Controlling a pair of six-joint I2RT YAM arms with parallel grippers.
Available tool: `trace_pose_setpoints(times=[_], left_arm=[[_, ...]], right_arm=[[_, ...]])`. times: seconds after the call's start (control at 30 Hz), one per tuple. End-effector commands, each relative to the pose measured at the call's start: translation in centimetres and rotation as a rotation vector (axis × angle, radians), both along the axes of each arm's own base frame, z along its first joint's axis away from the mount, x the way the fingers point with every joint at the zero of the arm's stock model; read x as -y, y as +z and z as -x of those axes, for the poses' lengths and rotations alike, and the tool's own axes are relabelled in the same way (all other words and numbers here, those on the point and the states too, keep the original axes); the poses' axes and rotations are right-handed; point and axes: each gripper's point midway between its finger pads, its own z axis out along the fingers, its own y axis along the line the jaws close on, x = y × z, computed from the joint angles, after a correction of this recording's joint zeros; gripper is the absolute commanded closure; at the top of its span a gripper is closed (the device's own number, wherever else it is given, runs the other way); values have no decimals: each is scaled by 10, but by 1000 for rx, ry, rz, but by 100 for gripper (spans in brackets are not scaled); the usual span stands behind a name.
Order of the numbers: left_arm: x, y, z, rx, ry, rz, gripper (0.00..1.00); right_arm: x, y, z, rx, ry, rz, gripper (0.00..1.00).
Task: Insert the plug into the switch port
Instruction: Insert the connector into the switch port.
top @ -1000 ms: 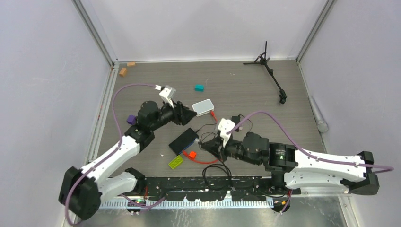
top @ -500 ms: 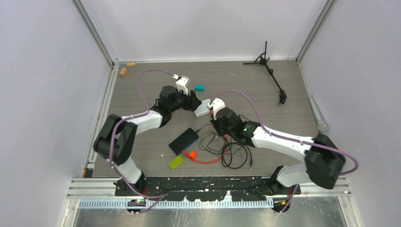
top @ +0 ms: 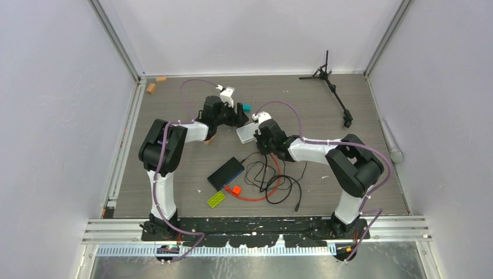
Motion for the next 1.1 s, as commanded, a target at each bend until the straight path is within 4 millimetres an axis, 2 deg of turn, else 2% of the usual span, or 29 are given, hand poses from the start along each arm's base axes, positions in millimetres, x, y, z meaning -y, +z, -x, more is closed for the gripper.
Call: trace_pose_setpoints(times=[0.0,0.17,0.4,0.57,0.73,0.87,1.07], left_arm=[[6,3,0,-16,-26,28,33],[11,-1,20,-82,-69,72,34],[8,-25,47,-253,-66,70,36],[14,-34,63,-329,-89,66,41],[17,-40,80,-373,-109,50,51],[16,-37,85,-371,-93,49,53],[15,-30,80,-355,-57,35,54]], right_arm=[[-17,19,-28,75,-3,-65,99],[-10,13,-32,89,-11,-52,100],[-7,8,-27,79,3,-44,100],[-3,9,-23,80,6,-33,100],[4,9,-19,92,12,-16,99],[5,13,-13,117,25,-45,100],[4,14,-6,167,36,-30,100]])
